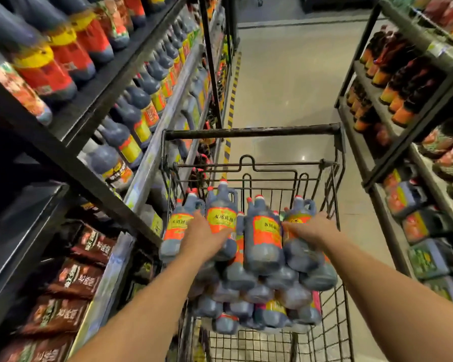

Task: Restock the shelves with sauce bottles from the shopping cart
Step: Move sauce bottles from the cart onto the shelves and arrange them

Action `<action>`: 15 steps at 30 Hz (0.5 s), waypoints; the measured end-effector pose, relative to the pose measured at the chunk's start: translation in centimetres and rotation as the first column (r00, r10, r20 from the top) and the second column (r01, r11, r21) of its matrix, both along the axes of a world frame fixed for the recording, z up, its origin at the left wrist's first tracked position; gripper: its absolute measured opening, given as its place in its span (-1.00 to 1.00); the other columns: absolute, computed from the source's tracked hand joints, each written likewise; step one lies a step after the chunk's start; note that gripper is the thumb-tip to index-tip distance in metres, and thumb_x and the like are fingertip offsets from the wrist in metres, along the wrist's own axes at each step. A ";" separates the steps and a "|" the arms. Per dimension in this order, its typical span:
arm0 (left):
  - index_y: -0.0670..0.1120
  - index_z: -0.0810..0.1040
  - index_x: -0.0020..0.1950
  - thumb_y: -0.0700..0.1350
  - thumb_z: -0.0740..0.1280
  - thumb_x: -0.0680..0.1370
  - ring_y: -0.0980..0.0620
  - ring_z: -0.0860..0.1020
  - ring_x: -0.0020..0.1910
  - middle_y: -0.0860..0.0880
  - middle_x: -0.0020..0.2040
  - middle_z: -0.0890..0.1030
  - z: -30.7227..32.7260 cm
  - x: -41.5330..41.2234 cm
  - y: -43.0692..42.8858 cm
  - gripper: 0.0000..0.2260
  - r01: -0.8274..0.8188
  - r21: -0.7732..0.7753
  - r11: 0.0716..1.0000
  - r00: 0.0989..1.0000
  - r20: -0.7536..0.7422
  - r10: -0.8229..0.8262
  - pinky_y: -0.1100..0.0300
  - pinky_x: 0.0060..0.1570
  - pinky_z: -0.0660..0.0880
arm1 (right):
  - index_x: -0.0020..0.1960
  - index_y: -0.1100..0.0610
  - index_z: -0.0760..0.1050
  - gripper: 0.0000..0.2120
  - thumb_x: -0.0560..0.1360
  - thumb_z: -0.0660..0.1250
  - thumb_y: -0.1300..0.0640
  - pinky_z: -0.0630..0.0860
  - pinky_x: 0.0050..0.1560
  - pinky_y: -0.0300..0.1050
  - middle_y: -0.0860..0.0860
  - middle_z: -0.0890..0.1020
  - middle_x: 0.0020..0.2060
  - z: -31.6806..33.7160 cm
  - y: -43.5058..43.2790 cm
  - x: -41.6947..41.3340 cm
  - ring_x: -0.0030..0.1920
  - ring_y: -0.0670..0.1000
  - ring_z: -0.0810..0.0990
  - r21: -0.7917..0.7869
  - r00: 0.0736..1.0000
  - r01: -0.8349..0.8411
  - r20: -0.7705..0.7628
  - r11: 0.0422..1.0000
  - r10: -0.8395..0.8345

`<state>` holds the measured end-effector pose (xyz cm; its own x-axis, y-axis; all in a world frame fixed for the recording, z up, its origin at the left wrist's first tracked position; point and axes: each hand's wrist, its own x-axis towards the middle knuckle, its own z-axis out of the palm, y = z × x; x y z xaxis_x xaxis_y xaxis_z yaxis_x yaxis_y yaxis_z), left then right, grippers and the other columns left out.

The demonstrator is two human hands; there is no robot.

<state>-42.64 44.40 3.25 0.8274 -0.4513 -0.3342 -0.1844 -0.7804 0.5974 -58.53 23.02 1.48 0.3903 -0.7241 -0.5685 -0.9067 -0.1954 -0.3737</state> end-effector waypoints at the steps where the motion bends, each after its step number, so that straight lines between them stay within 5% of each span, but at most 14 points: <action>1: -0.18 0.24 0.43 0.13 0.49 0.40 -0.21 0.52 0.20 -0.20 0.26 0.52 -0.5 0.2 -0.7 -0.24 0.005 0.014 1.000 1.000 -0.012 -0.005 -0.06 0.09 0.50 | 0.36 0.06 0.33 0.05 0.04 0.26 -0.55 0.50 0.08 0.02 0.19 0.44 0.24 -0.3 -0.2 0.4 0.21 0.22 0.50 -0.003 0.999 0.045 0.003 0.999 -0.045; 4: -0.19 0.15 0.48 0.14 0.50 0.39 -0.20 0.52 0.21 -0.18 0.29 0.50 -1.7 0.8 -2.4 -0.15 -0.010 0.010 1.000 0.998 -0.060 0.010 -0.01 0.06 0.51 | 0.33 0.08 0.33 -0.02 0.10 0.32 -0.52 0.45 -0.01 -0.04 0.17 0.48 0.24 -0.9 -0.7 1.4 0.20 0.21 0.50 0.019 0.995 0.099 0.005 0.995 -0.099; 7: -0.19 0.15 0.43 0.17 0.54 0.33 -0.20 0.54 0.15 -0.17 0.24 0.52 -2.6 1.4 -3.6 -0.11 -0.051 0.029 0.998 0.996 -0.078 0.053 0.04 -0.04 0.49 | -0.03 -0.12 0.47 -0.69 0.35 0.36 -0.27 0.48 0.17 0.02 0.17 0.49 0.23 -0.8 -0.9 1.8 0.22 0.21 0.46 0.030 0.997 -0.073 0.010 0.997 0.073; 8: -0.18 0.13 0.44 0.17 0.55 0.30 -0.20 0.54 0.15 -0.17 0.24 0.51 -2.8 1.5 -3.8 -0.08 -0.066 0.046 0.997 0.994 -0.081 0.069 0.03 -0.03 0.48 | -0.12 -0.09 0.46 -0.77 0.37 0.38 -0.21 0.48 0.19 0.04 0.17 0.49 0.21 -0.6 -0.8 1.8 0.23 0.21 0.46 0.027 0.996 -0.089 0.028 0.996 0.089; 12: -0.15 0.08 0.52 0.14 0.57 0.23 -0.19 0.54 0.16 -0.15 0.25 0.51 -2.9 2.1 -4.2 0.03 -0.146 0.033 0.989 0.978 -0.146 0.150 0.03 0.00 0.48 | -0.32 0.03 0.35 -0.70 0.33 0.48 -0.02 0.54 0.11 0.12 0.10 0.53 -0.02 0.1 0.2 1.3 0.07 0.15 0.55 0.022 0.986 0.034 0.163 0.999 -0.037; 14: -0.12 0.12 0.53 0.10 0.58 0.17 -0.17 0.56 0.14 -0.13 0.23 0.54 -2.7 2.2 -3.8 0.05 -0.188 -0.029 0.982 0.959 -0.221 0.177 0.01 0.06 0.52 | -0.16 0.01 0.48 -0.74 0.27 0.51 0.00 0.59 0.03 0.14 0.12 0.60 -0.03 0.1 0.4 0.8 -0.03 0.14 0.61 0.081 0.964 0.136 0.218 0.987 -0.150; 15: -0.10 0.15 0.52 0.08 0.57 0.14 -0.16 0.57 0.11 -0.12 0.20 0.55 -2.5 2.1 -3.5 0.05 -0.214 -0.065 0.975 0.948 -0.255 0.191 -0.02 0.07 0.55 | -0.01 0.07 0.51 -0.58 0.22 0.54 -0.02 0.61 -0.01 0.14 0.14 0.62 -0.05 0.1 0.5 0.5 -0.08 0.14 0.64 0.128 0.944 0.207 0.234 0.970 -0.232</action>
